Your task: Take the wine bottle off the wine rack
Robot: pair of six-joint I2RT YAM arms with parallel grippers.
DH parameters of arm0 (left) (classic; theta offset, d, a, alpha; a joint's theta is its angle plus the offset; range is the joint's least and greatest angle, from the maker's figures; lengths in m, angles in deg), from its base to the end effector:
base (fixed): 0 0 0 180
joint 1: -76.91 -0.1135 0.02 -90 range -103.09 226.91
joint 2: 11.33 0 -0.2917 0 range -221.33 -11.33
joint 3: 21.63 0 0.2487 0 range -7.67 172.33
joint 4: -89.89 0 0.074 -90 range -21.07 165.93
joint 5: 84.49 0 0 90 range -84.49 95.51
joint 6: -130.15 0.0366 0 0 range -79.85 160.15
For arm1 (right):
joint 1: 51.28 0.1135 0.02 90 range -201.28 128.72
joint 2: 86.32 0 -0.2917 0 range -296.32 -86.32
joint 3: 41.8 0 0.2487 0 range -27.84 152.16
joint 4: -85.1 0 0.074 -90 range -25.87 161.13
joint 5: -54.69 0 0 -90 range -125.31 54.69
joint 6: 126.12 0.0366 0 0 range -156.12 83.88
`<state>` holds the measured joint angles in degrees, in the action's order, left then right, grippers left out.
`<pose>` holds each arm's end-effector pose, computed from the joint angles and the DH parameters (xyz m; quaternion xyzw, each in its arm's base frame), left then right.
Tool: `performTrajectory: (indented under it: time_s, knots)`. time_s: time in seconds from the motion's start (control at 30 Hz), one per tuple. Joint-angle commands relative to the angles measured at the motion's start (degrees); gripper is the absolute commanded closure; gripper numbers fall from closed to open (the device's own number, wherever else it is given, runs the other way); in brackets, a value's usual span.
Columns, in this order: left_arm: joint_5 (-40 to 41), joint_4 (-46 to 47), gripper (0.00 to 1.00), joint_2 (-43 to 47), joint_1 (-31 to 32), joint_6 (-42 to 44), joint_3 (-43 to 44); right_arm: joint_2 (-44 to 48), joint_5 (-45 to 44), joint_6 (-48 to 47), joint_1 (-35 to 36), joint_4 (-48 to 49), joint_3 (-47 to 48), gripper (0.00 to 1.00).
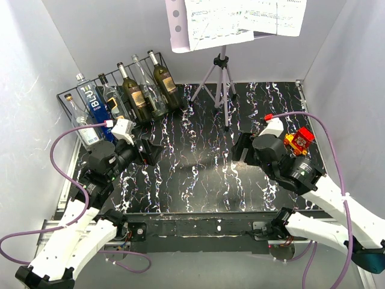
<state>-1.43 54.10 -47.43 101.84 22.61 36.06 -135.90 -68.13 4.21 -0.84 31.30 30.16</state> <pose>0.1092 -0.0557 0.3498 0.0879 0.7836 -0.2666 0.5542 0.1110 0.1032 0.3757 0.0640 0.8456 0.1610 0.5050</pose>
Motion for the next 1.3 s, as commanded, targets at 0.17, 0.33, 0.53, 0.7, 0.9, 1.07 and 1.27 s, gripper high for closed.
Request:
performTrajectory:
  time_s: [0.17, 0.33, 0.53, 0.7, 0.9, 1.07, 1.27]
  knots:
    - [10.26, -1.28, 0.02, -1.86, 0.21, -0.30, 1.18, 4.14, -0.32, -1.22, 0.37, 2.30, 0.45, 0.06]
    - [22.74, -7.25, 0.02, -9.15, 0.21, -5.04, 9.61, 6.86, -0.06, -2.02, 0.37, 2.92, -1.74, 0.07]
    - [41.11, -13.50, 0.04, -24.25, -3.29, -1.19, 26.30, 12.31, 5.73, -2.54, 0.37, 6.69, -5.08, 0.10]
    - [36.73, -15.27, 0.10, -34.38, -14.45, 4.70, 39.40, 19.42, 15.75, -6.23, 0.45, 15.48, -11.41, 0.15]
    - [33.32, -10.70, 0.16, -44.57, -29.92, 3.13, 43.63, 24.35, 17.00, -5.88, 0.37, 18.48, -15.02, 0.22]
    - [29.53, -12.89, 0.25, -56.96, -37.22, 1.19, 51.97, 24.62, 17.35, -6.41, 0.45, 17.95, -14.67, 0.23]
    - [28.03, -12.10, 0.31, -64.70, -41.45, 2.68, 58.83, 26.29, 20.33, -12.46, 0.37, 22.07, -15.63, 0.24]
